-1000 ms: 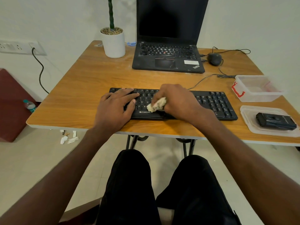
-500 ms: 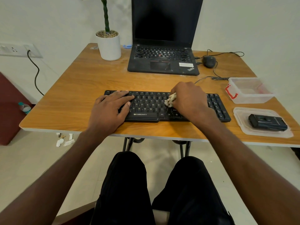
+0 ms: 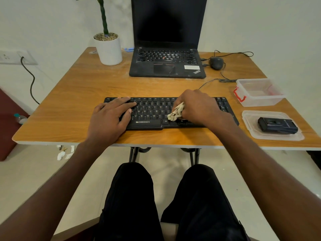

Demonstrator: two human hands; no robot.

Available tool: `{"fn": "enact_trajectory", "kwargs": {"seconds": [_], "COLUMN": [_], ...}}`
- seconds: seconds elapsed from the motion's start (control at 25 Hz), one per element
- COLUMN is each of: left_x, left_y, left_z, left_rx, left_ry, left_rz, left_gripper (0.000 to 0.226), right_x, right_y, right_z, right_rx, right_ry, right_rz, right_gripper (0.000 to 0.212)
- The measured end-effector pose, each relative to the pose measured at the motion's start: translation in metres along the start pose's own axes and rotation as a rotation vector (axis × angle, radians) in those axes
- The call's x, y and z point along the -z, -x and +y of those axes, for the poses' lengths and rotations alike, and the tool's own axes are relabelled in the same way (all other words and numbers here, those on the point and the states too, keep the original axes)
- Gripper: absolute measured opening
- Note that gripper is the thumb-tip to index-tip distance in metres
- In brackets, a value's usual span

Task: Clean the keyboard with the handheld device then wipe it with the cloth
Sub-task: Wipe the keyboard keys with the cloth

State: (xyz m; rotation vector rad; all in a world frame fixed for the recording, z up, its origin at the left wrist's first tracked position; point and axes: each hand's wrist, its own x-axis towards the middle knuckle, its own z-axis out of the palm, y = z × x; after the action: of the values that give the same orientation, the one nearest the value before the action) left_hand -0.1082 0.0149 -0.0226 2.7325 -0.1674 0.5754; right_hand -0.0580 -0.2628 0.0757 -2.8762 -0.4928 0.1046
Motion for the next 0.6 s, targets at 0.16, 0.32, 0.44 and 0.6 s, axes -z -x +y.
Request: {"fn": "enact_trajectory", "kwargs": {"seconds": [0.16,0.32,0.44,0.6], "left_x": [0.002,0.002,0.003,-0.002], "left_y": [0.001,0.002,0.004,-0.014], "left_z": [0.002,0.006,0.013,0.059], "left_rx": [-0.009,-0.026,0.005,0.057], "left_ry": [-0.01,-0.037,-0.068,0.103], "left_rz": [-0.006,-0.005,0.093,0.21], "left_gripper": [0.045,0.045,0.037,0.028], "right_x": [0.006,-0.011,0.001,0.005], "right_y": [-0.003,0.004,0.004,0.0], "right_z": [0.002,-0.007,0.019,0.023], "right_rx": [-0.011,0.08,-0.026,-0.023], "right_ry": [0.009,-0.233,-0.169,-0.333], "right_rz": [0.076,-0.091,0.018,0.087], "right_gripper": [0.028,0.033,0.029,0.029]}}
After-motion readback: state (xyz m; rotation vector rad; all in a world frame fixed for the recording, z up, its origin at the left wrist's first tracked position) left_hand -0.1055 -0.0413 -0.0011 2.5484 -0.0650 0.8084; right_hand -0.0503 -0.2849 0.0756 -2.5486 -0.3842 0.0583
